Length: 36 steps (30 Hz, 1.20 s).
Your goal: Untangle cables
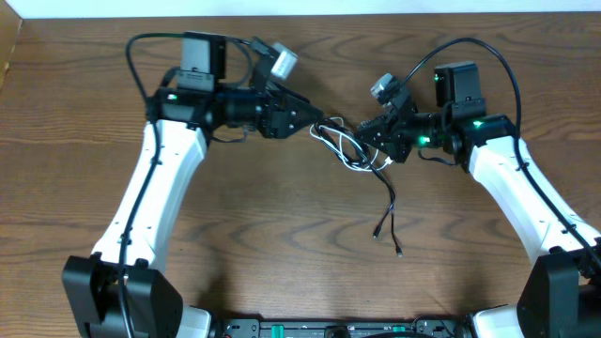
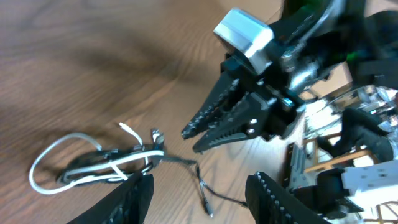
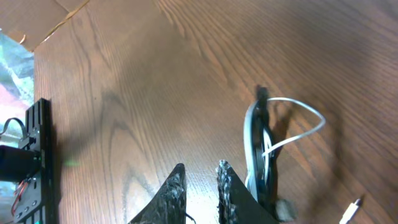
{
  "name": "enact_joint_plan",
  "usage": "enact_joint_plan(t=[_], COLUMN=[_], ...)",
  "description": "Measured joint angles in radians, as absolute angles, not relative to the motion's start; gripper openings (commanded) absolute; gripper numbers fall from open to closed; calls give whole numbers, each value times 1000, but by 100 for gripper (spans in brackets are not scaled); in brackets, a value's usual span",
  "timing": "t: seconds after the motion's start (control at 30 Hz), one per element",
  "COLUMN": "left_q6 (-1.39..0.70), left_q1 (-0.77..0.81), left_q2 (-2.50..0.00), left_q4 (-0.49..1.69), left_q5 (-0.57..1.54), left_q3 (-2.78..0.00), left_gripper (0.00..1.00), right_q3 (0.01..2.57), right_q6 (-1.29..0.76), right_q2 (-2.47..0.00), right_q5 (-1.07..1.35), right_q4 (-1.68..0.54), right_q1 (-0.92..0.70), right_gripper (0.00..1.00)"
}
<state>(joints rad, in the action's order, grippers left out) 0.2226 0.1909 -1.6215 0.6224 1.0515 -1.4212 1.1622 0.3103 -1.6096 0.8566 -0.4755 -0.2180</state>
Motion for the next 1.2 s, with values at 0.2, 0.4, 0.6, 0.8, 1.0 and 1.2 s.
enact_joint_plan(t=[0.2,0.4,0.6,0.8,1.0,1.2], left_q6=[217,153,49,36,104,155], left_q1=[240,242,254,315,382,406], left_q2=[-1682,-1798,-1888,-1998,-2139,-2291], left_q4=[628,510,363,558,710,687], left_q5=[899,794,748,624,511,475], left_q3=[-1421,-1421,-1431,-1652,-1958,-2051], left_gripper=[53,55,56,58,59,59], right_q3=[1162,1162,1162,1162,1162,1162], right_q6=[278,167,67,28,15,10], right_q2=[-1610,-1610,-1610,-1610,-1610,-1610], right_q5=[849,758,678,657,653,646], right_q4=[-487,-507,-517,-519,-537,-596], right_q1=[-206,-142,-71,-56,-56,-56], right_gripper=[21,39,48,49,49,49])
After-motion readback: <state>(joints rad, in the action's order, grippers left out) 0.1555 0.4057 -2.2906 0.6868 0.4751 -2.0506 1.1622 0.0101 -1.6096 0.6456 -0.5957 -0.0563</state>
